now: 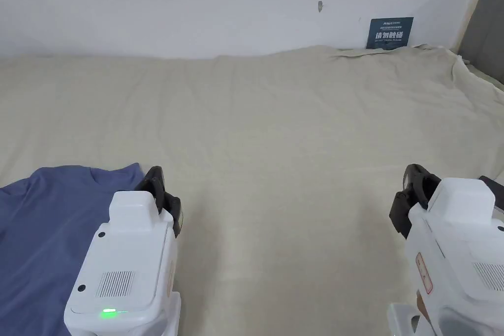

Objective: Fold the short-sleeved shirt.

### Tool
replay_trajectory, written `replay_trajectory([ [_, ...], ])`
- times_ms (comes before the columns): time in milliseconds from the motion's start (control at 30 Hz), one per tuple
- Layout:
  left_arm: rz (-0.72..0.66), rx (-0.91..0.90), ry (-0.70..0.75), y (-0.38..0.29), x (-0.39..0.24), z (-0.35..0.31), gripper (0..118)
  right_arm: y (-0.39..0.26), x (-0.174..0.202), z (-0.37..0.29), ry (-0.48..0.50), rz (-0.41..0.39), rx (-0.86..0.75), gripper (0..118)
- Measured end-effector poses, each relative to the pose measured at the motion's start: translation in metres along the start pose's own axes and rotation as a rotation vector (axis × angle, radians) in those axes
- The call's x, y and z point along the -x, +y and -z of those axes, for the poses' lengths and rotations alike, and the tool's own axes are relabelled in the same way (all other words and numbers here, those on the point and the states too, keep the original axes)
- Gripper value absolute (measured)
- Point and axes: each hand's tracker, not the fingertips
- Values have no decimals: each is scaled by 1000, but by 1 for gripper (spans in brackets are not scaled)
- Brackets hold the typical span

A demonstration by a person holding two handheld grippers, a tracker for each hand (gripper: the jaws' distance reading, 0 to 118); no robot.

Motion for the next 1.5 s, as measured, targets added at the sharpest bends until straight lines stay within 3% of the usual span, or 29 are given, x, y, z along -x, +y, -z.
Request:
replay_trajectory([
  [1267,-50,2,25,2,12,3,1,6,1,-2,15,-13,0,0],
  [1500,-53,-8,70,5,33,-4,1,9,16,5,59,-32,-15,0],
])
